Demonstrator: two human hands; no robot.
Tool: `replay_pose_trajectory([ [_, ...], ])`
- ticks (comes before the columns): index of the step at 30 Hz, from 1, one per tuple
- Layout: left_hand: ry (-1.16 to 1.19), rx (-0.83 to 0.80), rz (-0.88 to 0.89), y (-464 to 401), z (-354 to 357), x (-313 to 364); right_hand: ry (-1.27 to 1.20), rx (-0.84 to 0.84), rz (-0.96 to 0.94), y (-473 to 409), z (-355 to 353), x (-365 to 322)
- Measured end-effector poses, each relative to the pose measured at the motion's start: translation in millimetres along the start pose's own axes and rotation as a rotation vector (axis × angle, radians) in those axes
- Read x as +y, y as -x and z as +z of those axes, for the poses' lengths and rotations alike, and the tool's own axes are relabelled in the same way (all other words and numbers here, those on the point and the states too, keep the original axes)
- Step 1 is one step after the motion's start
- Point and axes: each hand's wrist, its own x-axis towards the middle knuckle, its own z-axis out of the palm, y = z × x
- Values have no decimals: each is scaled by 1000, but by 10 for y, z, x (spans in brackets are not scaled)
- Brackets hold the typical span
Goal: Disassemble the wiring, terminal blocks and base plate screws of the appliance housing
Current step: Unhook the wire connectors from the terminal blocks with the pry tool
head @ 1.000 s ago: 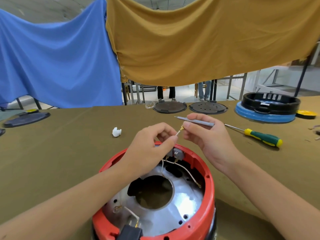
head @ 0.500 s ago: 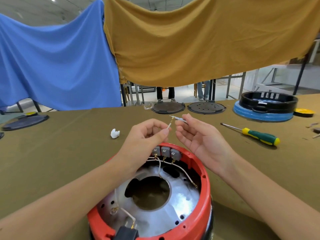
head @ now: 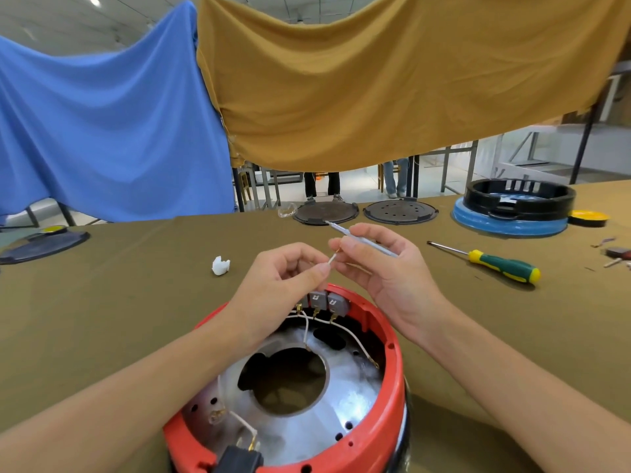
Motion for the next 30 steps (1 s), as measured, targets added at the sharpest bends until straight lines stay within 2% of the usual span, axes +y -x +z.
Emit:
replay_pose_trajectory([
  [3,-49,-4,31,-1,4,-21,72,28,-37,1,-7,25],
  [13,-104,-12,23,-6,-3,-20,75,61,-94,-51,-72,-4],
  [15,-146,3,8,-15,-36,7,65,113,-103,-96,-134,-94],
  [19,-350,-3,-75,-80,-287,61,153,341,-142,-236,-429,-313],
  [21,-410,-10,-131,-83,-464,56,316,453,-93,-286,-598,-364],
  [23,-452,-22,-218,-54,-672,4,530,494,-3,-323,-740,-361],
  [25,-470,-165,-365,14,-846,-61,732,449,89,-343,-822,-317],
  [27,-401,-316,-463,89,-923,-157,1075,382,158,-369,-862,-250],
  [30,-263,-302,-442,143,-916,-287,1492,334,107,-380,-838,-177],
])
